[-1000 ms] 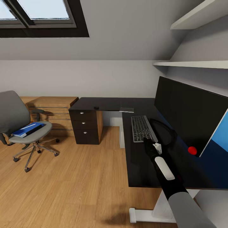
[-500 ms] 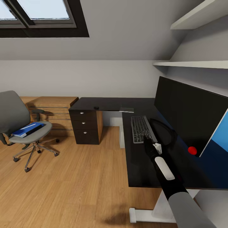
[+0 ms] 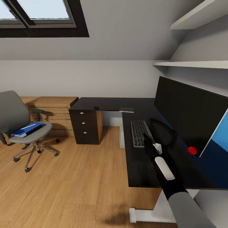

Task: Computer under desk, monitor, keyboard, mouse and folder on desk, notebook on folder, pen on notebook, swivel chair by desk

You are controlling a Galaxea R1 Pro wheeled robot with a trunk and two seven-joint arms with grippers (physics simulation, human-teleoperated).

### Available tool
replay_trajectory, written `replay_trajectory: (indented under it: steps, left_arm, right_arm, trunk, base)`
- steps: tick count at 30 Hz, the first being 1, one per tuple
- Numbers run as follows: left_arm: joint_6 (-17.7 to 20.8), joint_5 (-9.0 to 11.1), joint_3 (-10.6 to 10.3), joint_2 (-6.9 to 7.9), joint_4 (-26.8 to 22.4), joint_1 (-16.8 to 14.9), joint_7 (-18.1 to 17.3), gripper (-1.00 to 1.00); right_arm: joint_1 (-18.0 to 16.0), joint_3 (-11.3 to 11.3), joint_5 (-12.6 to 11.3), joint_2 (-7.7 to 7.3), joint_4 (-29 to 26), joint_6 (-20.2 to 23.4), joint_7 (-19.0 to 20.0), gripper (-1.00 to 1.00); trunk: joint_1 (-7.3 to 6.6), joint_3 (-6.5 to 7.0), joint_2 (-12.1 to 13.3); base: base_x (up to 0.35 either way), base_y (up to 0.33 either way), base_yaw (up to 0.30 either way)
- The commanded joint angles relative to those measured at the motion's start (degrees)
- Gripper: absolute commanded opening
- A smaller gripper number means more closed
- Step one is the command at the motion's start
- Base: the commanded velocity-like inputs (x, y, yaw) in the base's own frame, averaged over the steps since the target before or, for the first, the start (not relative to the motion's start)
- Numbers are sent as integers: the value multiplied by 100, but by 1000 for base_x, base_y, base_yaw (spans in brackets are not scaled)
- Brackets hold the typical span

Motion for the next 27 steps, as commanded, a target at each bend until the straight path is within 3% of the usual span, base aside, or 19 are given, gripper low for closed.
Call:
replay_trajectory:
  steps: [1, 27]
  left_arm:
    - [-27, 55, -48, 6, -10, -4, 29, 100]
    - [-27, 55, -48, 7, -10, -4, 29, 100]
  right_arm:
    - [-1, 3, -43, -1, -8, -1, -24, 100]
    - [-2, 12, -43, -1, 3, 15, -27, 100]
  trunk:
    - [-1, -6, -3]
    - [-1, -6, -3]
  base:
    - [-78, 0, 0]
    - [-313, 0, 0]
